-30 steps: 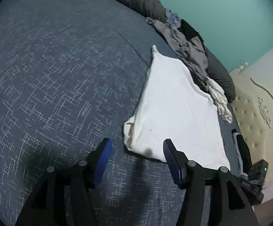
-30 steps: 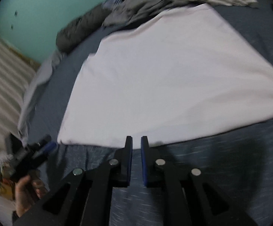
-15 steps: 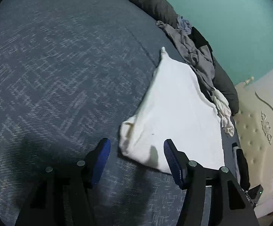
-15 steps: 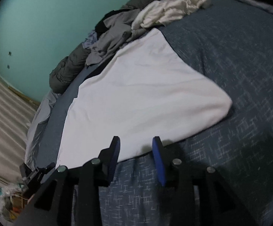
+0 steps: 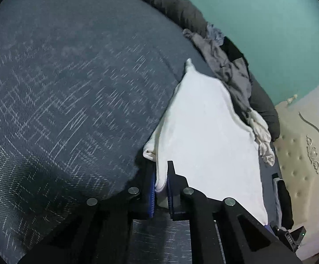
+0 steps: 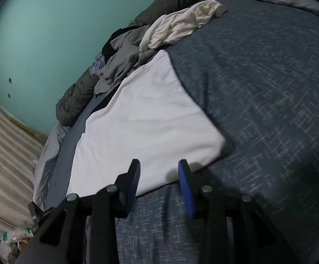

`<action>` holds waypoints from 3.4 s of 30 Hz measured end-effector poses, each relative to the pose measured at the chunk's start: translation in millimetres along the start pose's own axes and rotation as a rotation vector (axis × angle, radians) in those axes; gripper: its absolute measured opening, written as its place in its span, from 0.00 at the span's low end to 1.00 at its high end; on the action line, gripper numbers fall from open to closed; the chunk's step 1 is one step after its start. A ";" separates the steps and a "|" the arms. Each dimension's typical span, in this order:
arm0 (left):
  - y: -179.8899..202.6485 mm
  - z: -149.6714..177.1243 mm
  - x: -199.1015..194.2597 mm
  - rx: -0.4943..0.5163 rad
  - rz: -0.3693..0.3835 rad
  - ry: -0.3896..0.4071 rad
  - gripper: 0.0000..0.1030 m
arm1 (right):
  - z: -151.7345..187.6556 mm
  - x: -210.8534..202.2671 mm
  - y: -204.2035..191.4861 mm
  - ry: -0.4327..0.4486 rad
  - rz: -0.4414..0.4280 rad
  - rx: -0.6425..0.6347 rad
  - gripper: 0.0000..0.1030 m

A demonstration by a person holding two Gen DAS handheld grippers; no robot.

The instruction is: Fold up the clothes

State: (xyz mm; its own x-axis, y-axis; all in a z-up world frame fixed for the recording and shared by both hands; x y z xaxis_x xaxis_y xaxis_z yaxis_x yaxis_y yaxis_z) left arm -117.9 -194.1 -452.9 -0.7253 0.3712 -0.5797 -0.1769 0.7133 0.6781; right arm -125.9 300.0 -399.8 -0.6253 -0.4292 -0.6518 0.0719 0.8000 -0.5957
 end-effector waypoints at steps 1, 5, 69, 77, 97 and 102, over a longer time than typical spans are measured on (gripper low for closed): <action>5.4 -1.1 -1.3 0.011 0.008 0.004 0.08 | -0.5 -0.3 1.8 0.001 0.000 0.003 0.35; 28.9 -3.9 -2.9 0.053 0.030 0.002 0.08 | -3.7 -1.0 7.0 0.005 0.002 0.006 0.35; 153.1 133.3 72.0 0.428 0.000 -0.430 0.53 | -21.0 12.1 11.1 -0.086 -0.067 -0.033 0.06; 157.8 134.6 72.7 0.451 -0.014 -0.424 0.53 | -25.3 -2.3 22.3 -0.057 -0.038 0.008 0.05; 141.2 68.1 60.2 0.440 -0.055 -0.256 0.54 | -52.5 -30.3 16.6 0.049 0.014 -0.041 0.37; 126.1 46.9 54.2 0.388 -0.059 -0.219 0.54 | -47.4 -11.6 -48.8 0.001 0.016 -0.279 0.39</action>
State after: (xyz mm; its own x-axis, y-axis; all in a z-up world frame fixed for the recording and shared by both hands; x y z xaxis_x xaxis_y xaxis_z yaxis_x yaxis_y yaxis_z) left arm -148.3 -56.1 -420.0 -0.5559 0.4105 -0.7229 0.0793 0.8918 0.4454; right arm -159.0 285.8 -340.9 -0.6266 -0.4154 -0.6594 -0.1351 0.8912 -0.4331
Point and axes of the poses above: each gripper's, at about its wrist camera, not at the fingertips, and x roughly the way its jaws point, y to its right, z to its underside, the point moved 6 cm from there along x, roughly the way its jaws point, and after that the axes turned 6 degrees about z, right-handed, at the moved point
